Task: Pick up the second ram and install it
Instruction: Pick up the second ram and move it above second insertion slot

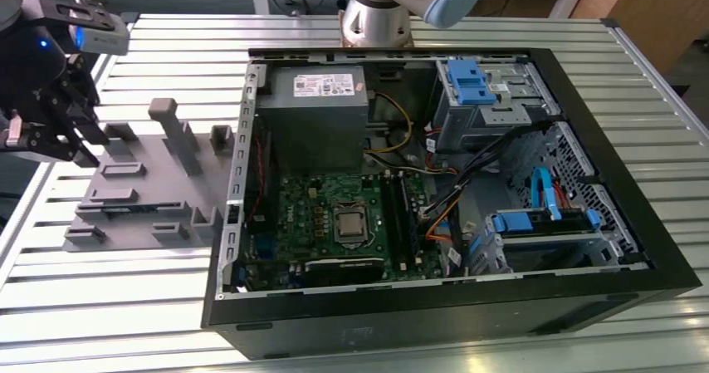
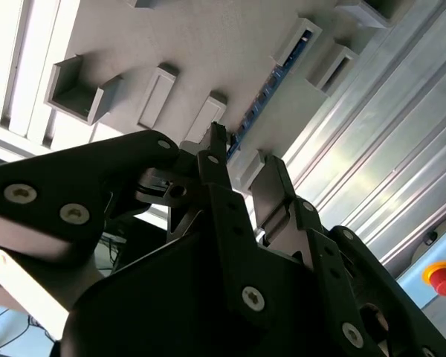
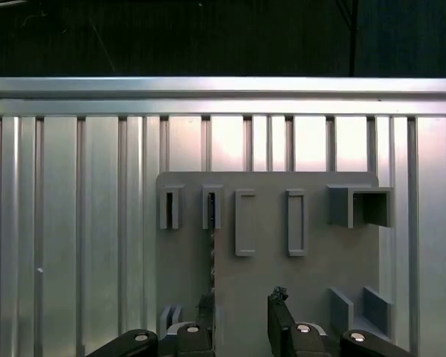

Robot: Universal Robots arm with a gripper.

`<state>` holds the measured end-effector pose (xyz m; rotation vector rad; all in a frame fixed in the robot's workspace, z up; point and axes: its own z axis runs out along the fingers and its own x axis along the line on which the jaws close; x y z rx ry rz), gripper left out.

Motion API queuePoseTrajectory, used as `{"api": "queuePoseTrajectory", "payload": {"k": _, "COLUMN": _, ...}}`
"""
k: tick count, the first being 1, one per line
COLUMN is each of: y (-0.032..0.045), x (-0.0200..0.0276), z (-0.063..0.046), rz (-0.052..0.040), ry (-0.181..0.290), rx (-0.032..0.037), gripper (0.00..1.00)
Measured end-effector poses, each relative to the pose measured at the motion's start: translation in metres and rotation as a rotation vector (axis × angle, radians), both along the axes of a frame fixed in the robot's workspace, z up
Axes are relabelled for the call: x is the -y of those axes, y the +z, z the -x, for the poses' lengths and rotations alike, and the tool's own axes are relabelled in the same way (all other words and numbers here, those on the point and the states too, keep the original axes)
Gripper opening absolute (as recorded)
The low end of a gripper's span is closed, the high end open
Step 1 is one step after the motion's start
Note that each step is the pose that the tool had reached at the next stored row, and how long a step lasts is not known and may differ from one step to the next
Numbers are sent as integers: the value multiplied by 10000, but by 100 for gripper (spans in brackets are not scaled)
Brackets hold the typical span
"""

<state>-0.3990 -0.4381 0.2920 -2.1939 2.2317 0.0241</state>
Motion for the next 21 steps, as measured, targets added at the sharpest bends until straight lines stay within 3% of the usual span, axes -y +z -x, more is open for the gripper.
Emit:
{"api": "queuePoseTrajectory", "payload": {"k": 12, "y": -86, "x": 41, "z": -1, "rz": -1, "ry": 1, "rx": 2, "gripper": 42}}
{"api": "queuePoseTrajectory", "payload": {"k": 21, "y": -140, "x": 45, "z": -1, "rz": 2, "ry": 2, "rx": 0, "gripper": 42}}
